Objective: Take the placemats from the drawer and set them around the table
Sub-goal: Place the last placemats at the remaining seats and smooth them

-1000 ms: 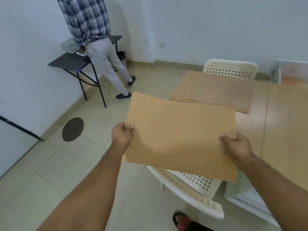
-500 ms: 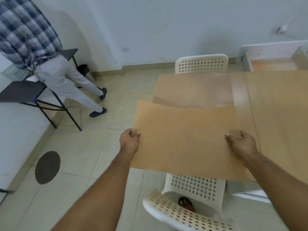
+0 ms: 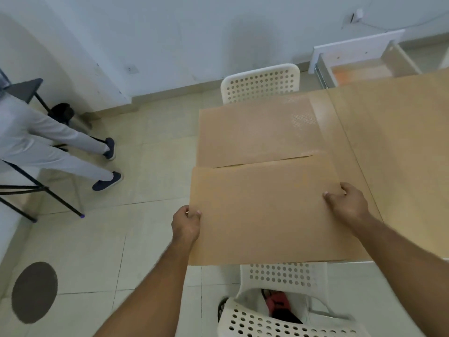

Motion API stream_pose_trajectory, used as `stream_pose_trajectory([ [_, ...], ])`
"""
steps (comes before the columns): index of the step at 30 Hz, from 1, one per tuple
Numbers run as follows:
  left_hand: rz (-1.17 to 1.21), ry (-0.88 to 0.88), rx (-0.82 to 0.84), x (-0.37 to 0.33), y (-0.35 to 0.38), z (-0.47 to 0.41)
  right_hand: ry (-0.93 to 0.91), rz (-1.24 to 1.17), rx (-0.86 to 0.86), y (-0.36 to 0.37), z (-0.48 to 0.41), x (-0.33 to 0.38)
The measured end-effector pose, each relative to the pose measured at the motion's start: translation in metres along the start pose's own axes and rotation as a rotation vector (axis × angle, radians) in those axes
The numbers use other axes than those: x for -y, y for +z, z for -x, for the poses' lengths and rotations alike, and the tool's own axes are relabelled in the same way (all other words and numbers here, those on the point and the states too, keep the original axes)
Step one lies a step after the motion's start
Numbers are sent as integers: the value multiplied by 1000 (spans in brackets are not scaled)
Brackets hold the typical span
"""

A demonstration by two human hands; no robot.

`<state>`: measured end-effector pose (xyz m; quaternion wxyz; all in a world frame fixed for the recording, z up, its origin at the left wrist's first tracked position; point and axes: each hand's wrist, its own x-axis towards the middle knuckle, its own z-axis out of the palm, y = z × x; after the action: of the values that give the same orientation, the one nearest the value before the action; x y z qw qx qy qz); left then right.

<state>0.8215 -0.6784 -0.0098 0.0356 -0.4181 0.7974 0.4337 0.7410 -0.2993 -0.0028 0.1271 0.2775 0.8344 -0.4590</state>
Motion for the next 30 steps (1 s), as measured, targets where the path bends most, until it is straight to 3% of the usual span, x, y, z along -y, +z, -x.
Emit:
stream_pose_trajectory([
  [9,-216,40,76,-6,5,-12,-11,136,-96,8,-1,-6],
  [15,-587,142,71,-5,12,2,-236,351,-122,19,13,-11],
  [22,-692,230,101,-1,22,13,-430,873,181,37,15,-40],
  [30,-768,238,177,10,32,23,-418,923,196,32,7,-41],
])
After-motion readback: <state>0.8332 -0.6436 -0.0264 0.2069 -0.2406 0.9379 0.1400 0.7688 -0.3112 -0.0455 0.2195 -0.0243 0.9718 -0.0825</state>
